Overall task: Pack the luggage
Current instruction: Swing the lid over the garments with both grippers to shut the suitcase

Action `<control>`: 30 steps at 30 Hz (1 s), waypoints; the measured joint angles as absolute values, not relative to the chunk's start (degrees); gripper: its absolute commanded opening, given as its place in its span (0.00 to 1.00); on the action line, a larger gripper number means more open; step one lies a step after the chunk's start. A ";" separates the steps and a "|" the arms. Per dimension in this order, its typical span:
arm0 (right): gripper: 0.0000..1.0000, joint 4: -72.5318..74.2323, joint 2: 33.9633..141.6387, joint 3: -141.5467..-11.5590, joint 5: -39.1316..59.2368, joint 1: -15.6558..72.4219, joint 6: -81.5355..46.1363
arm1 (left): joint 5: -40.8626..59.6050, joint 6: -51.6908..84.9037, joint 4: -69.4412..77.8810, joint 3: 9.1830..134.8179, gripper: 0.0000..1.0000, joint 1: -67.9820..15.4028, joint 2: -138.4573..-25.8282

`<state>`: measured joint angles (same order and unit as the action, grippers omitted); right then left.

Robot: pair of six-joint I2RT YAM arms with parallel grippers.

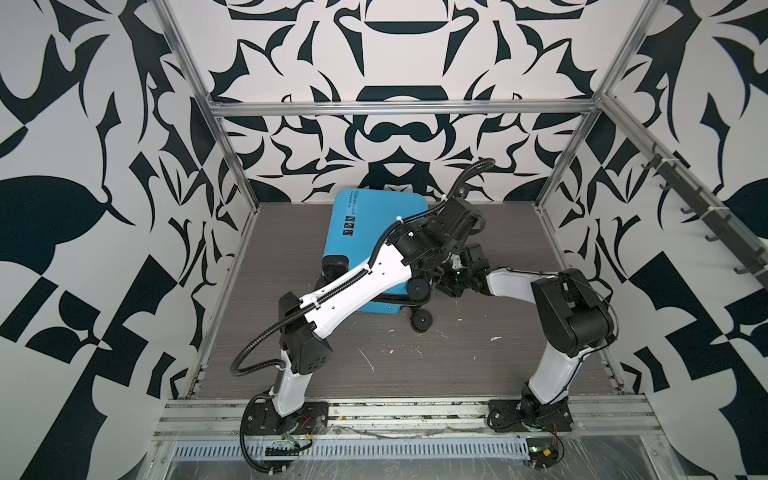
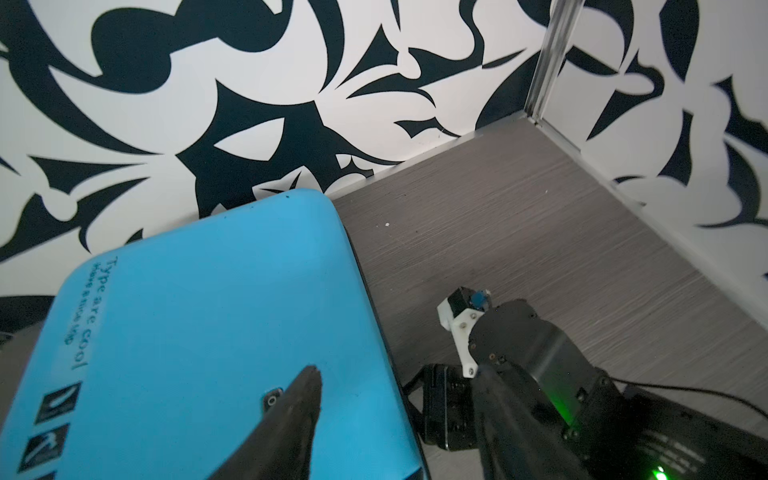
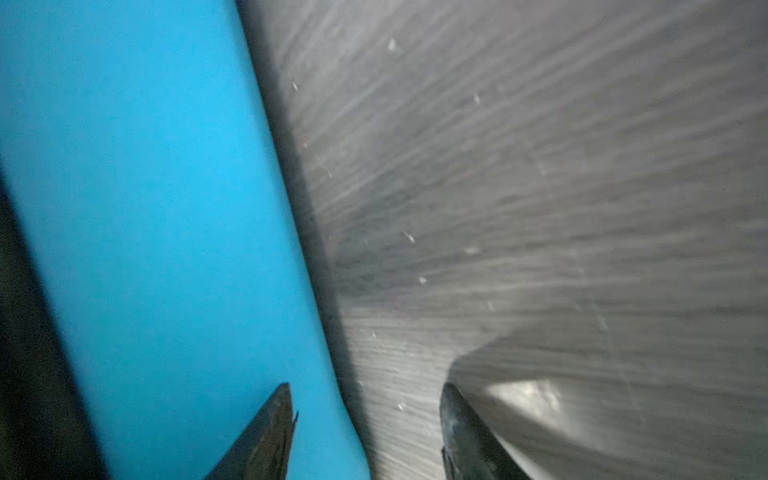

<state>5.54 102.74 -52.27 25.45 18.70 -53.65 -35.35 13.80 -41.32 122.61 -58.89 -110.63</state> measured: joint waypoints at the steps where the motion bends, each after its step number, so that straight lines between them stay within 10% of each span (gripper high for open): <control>1: 0.61 5.02 102.10 -51.94 25.58 18.35 -53.32 | -34.22 14.00 -41.32 120.64 0.72 -58.17 -108.53; 16: 0.74 -11.07 78.02 -52.93 23.38 16.27 -41.67 | -7.86 26.96 -33.82 79.22 0.83 -10.22 -69.06; 30: 0.75 -19.16 71.59 -55.37 21.78 26.35 -38.59 | 18.33 41.63 -14.13 50.00 0.71 8.62 -79.57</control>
<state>-19.16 71.59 -55.37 21.78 26.35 -38.59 18.33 41.63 -14.13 50.00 8.62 -79.57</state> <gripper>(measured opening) 0.748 0.726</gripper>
